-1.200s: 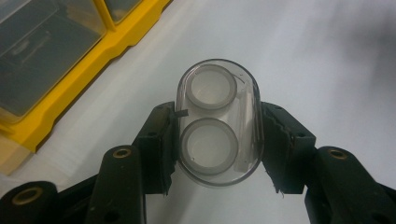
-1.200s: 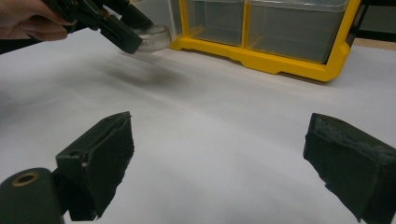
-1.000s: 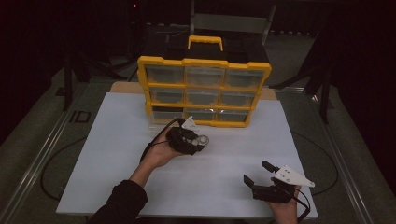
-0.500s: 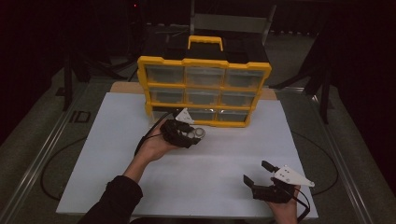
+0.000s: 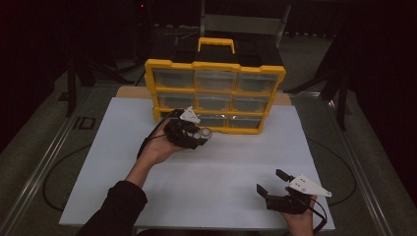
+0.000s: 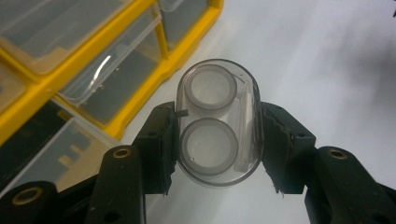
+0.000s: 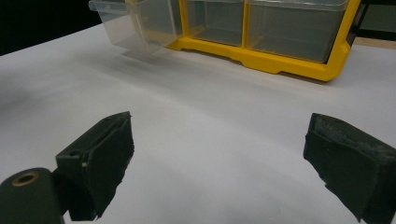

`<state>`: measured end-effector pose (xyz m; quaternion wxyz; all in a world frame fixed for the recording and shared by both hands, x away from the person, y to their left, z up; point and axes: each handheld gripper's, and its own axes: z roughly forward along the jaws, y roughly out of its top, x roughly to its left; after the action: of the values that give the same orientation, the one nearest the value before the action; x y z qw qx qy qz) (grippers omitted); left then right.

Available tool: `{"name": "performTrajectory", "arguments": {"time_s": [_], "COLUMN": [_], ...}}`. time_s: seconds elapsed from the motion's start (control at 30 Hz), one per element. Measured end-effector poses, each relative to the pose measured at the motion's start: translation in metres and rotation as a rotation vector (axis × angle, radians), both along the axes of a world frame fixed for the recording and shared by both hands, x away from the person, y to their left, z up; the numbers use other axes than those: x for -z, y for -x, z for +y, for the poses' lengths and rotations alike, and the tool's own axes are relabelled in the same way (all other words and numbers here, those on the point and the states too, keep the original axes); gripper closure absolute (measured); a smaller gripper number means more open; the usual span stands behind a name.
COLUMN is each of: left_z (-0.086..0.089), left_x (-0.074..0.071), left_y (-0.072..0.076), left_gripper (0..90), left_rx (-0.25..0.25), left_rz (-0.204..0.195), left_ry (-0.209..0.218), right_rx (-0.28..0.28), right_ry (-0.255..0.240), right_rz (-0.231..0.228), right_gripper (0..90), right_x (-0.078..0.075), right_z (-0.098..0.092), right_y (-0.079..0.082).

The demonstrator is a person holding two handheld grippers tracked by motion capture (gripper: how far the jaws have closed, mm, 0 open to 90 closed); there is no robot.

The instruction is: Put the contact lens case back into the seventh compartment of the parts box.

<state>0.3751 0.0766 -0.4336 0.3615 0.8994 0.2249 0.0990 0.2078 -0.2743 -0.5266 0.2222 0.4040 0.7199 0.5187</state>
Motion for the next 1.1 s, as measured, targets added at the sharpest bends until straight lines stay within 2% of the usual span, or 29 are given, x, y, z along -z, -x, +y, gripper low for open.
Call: {"name": "performTrajectory", "arguments": {"time_s": [0.43,0.77,1.1], "left_z": [0.017,0.03,0.037], "left_x": [-0.011,-0.012,-0.009], "left_y": [-0.014,-0.022,-0.027], "left_gripper": [49.8,49.7,49.8], "left_rx": [-0.068,-0.117,-0.144], "left_rz": [-0.017,-0.023,-0.027], "left_ry": [-0.002,-0.007,-0.026], "right_rx": [0.0,0.0,-0.001], "right_ry": [-0.003,-0.002,0.0], "right_rz": [0.001,0.001,0.0], "right_gripper": [8.3,8.3,8.3], "right_x": [0.0,0.0,0.0], "right_z": [0.0,0.0,0.0], "right_y": [0.0,0.0,-0.001]}}
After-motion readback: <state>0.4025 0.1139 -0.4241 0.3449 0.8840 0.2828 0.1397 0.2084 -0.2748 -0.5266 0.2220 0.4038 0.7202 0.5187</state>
